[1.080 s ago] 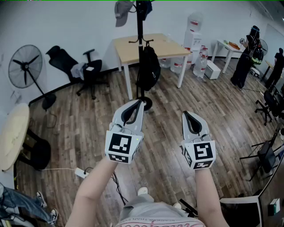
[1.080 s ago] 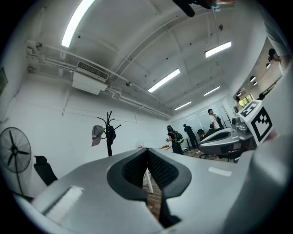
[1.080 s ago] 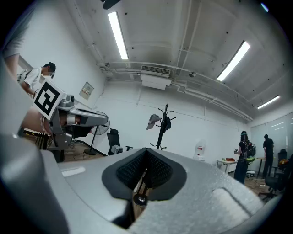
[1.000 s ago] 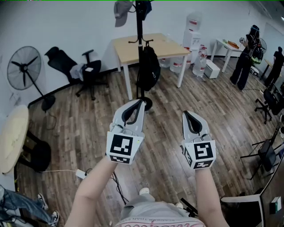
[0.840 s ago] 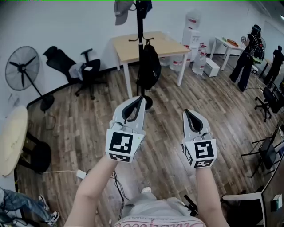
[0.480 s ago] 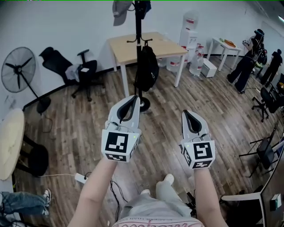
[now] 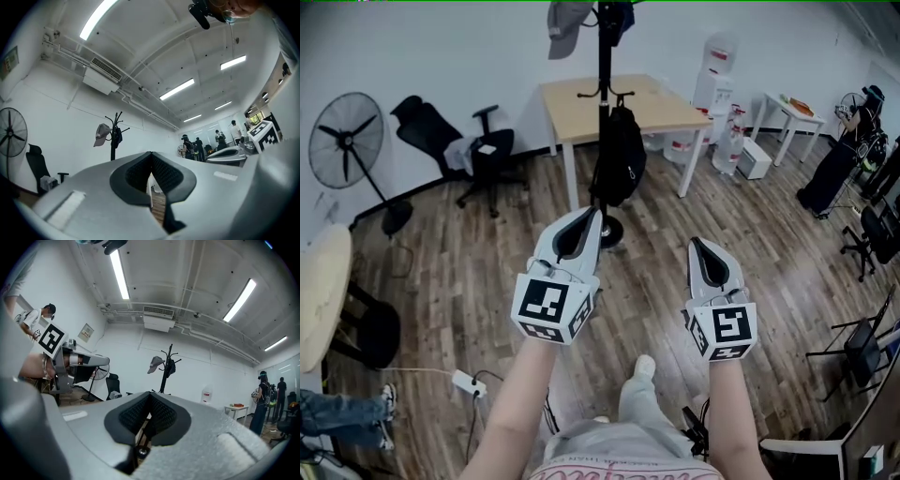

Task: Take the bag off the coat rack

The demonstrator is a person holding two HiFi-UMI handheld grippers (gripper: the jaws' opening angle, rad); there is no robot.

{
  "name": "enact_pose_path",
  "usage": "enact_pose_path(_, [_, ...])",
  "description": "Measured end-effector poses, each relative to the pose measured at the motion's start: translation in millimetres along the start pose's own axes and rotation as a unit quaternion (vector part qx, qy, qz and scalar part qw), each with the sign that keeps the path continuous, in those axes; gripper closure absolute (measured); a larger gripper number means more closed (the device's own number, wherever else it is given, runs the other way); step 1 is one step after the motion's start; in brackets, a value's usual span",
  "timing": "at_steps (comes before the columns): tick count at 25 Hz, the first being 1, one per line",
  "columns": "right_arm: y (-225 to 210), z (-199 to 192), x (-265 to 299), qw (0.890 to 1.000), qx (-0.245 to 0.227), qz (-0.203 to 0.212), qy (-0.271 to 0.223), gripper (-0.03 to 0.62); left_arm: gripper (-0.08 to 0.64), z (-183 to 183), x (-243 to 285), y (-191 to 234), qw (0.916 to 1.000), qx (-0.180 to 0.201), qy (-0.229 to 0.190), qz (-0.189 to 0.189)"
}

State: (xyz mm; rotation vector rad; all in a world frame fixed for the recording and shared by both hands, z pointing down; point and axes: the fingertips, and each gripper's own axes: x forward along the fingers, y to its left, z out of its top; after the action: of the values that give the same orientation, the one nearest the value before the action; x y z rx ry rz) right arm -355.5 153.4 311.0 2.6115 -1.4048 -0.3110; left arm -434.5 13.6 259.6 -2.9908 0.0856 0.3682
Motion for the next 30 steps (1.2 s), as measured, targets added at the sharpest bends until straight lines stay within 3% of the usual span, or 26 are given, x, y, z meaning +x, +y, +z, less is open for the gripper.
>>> enact_pose_path(5, [-31, -10, 39, 1.000, 0.004, 0.009, -0.004, 0.591, 0.554, -20, 42, 12, 0.9998, 0.006, 0.014, 0.015])
enact_pose_path(11, [-77, -33, 90, 1.000, 0.018, 0.012, -0.002, 0.591, 0.557, -41, 99, 27, 0.9996, -0.015, 0.006, 0.024])
enact_pose_path(19, [-140, -54, 156, 0.999, 0.029, 0.025, -0.002, 0.591, 0.560, -62, 177, 38, 0.9992, -0.015, 0.007, 0.036])
enact_pose_path(30, [-190, -76, 214, 0.998, 0.023, 0.060, -0.003, 0.591, 0.560, -85, 251, 43, 0.9980, -0.005, 0.014, 0.061])
